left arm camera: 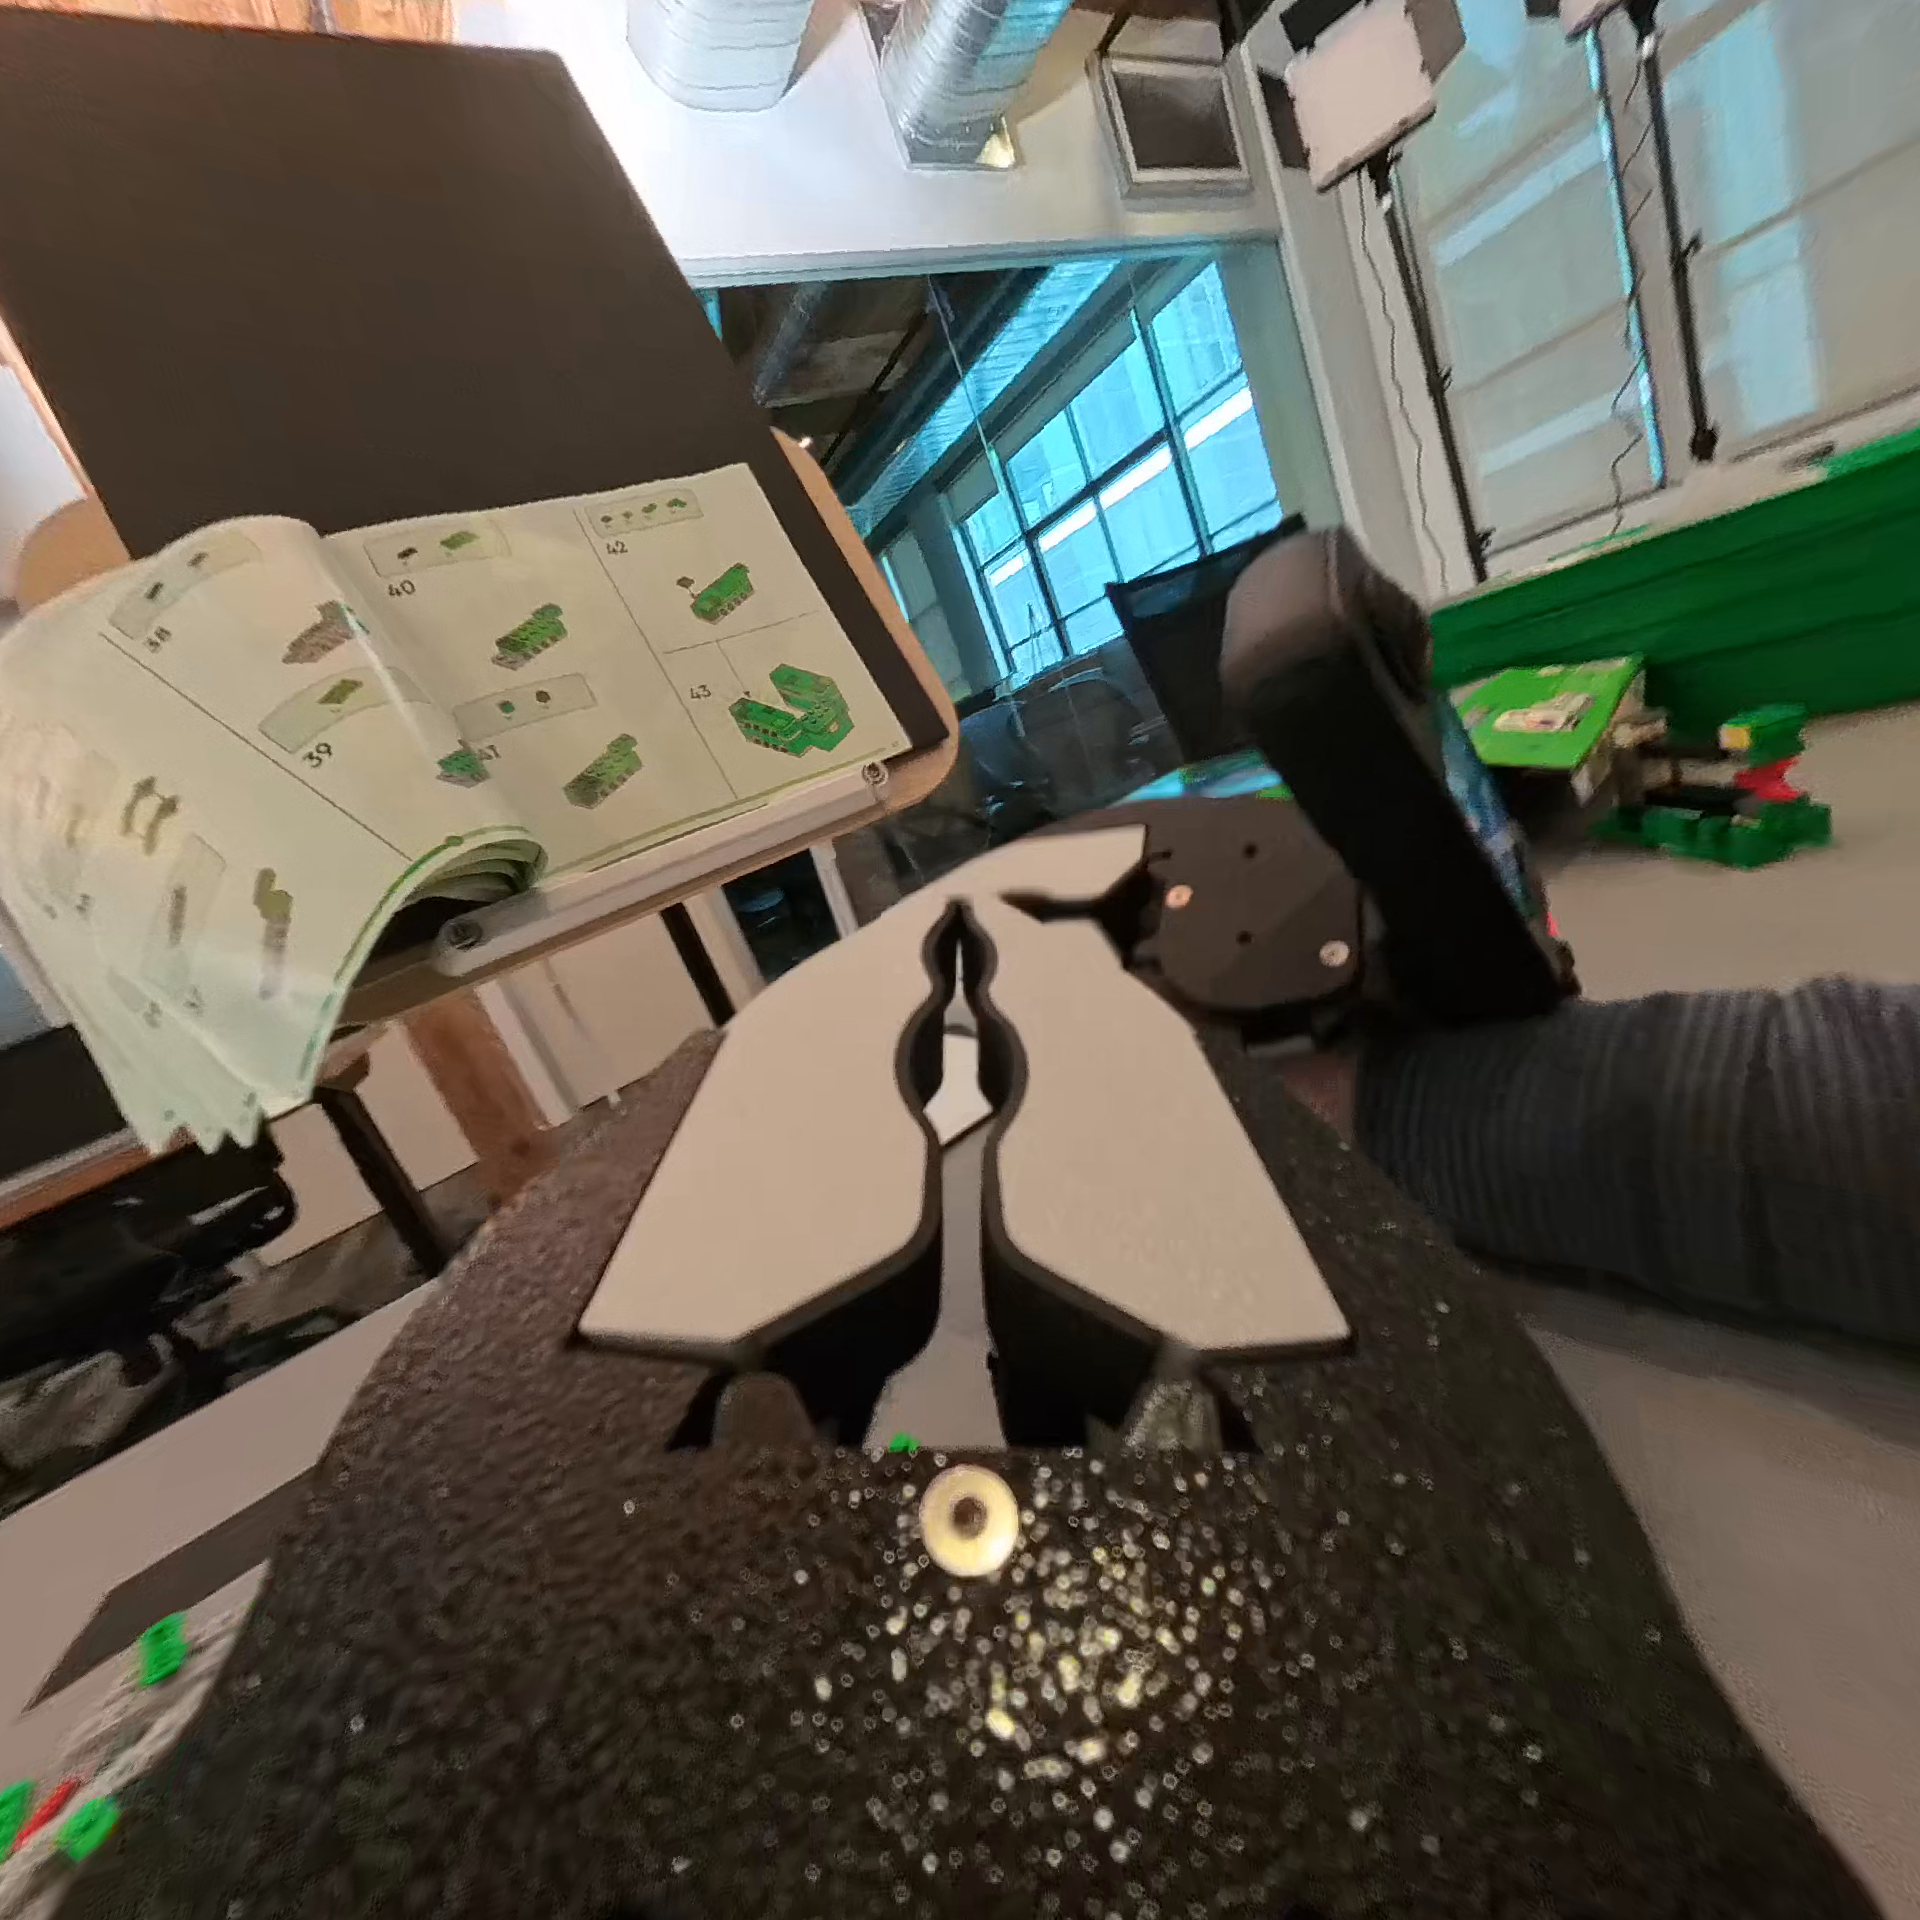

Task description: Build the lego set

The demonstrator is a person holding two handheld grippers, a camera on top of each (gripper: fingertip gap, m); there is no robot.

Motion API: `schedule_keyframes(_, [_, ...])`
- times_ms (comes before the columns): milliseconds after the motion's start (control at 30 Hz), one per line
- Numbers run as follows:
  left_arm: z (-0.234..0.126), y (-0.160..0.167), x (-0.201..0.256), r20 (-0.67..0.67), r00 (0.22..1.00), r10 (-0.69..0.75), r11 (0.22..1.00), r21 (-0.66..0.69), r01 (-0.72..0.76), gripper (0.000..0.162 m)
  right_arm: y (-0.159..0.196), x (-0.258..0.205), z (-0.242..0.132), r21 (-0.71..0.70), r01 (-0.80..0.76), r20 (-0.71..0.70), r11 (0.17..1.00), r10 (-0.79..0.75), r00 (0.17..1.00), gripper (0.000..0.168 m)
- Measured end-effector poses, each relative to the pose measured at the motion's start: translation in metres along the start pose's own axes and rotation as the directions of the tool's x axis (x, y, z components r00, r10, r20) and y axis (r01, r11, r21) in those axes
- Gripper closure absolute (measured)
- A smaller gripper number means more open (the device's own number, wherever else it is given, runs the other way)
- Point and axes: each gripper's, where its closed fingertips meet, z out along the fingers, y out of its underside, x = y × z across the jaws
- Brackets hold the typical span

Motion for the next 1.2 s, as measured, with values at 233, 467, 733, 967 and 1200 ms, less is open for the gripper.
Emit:
schedule_keyframes(233, [-0.035,0.014,-0.008,0.041,0.999,0.034,0.988,-0.155,-0.027,0.139,-0.005,0.009,-0.03,-0.034,-0.002,-0.062,0.999,0.0,0.998,0.139])
schedule_keyframes(467, [-0.047,0.027,-0.023,0.089,0.991,-0.097,0.967,-0.228,0.115,0.119,-0.013,0.004,-0.055,-0.027,-0.03,-0.05,0.999,0.028,0.998,0.138])
schedule_keyframes(733, [-0.044,0.024,-0.015,0.05,0.991,-0.127,0.968,-0.213,0.135,0.112,-0.012,-0.008,-0.051,-0.039,-0.008,0.007,0.999,0.008,1.0,0.138])
schedule_keyframes(967, [-0.045,0.022,-0.016,0.056,0.991,-0.121,0.972,-0.198,0.13,0.113,-0.01,-0.011,-0.049,-0.045,0.001,0.023,0.999,0.0,1.0,0.139])
schedule_keyframes(1200, [-0.048,0.019,-0.019,0.079,0.989,-0.128,0.973,-0.183,0.14,0.113,-0.007,-0.011,-0.049,-0.062,-0.006,0.024,0.998,0.007,1.0,0.142])
